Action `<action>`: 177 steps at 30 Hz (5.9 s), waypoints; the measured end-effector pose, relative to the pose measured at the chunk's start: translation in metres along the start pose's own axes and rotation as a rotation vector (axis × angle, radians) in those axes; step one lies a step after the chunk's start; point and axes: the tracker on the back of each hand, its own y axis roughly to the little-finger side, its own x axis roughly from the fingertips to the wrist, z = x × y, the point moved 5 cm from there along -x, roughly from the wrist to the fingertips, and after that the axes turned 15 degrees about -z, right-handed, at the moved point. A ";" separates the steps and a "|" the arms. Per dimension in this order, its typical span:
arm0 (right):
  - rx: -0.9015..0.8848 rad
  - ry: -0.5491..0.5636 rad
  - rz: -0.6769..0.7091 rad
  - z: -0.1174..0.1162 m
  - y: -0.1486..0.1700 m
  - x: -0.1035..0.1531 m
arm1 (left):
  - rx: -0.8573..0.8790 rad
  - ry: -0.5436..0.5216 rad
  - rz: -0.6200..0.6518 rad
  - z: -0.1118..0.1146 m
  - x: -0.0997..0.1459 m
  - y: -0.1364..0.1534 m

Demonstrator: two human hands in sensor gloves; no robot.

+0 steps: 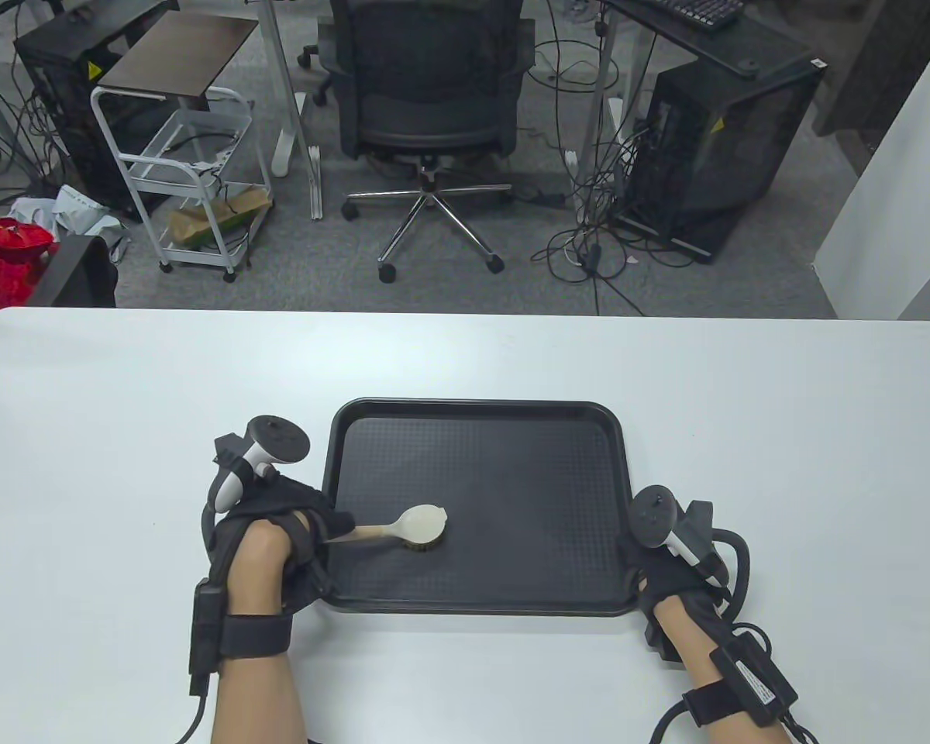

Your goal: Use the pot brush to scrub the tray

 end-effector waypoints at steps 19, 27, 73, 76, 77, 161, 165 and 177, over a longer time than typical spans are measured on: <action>0.000 -0.001 0.000 0.000 0.000 0.000 | 0.227 0.016 -0.065 -0.026 -0.018 0.083; 0.001 -0.001 0.000 0.000 0.000 0.000 | 0.330 0.006 0.002 -0.039 -0.018 0.099; 0.005 0.006 -0.001 0.000 0.000 0.000 | -0.162 0.012 0.428 0.127 0.056 -0.169; 0.005 0.006 -0.001 0.000 0.000 0.000 | -0.174 0.019 0.407 0.120 0.052 -0.162; 0.005 0.006 -0.001 0.000 0.000 0.000 | -0.175 0.022 0.393 0.116 0.050 -0.158; 0.001 -0.001 0.001 -0.001 0.000 -0.001 | -0.124 0.130 0.526 0.126 0.047 -0.174; 0.002 0.000 0.001 -0.001 0.000 -0.001 | -0.206 0.163 0.514 0.138 0.050 -0.176; 0.003 0.000 0.001 -0.001 0.000 -0.001 | -0.307 0.143 0.334 0.097 0.041 -0.131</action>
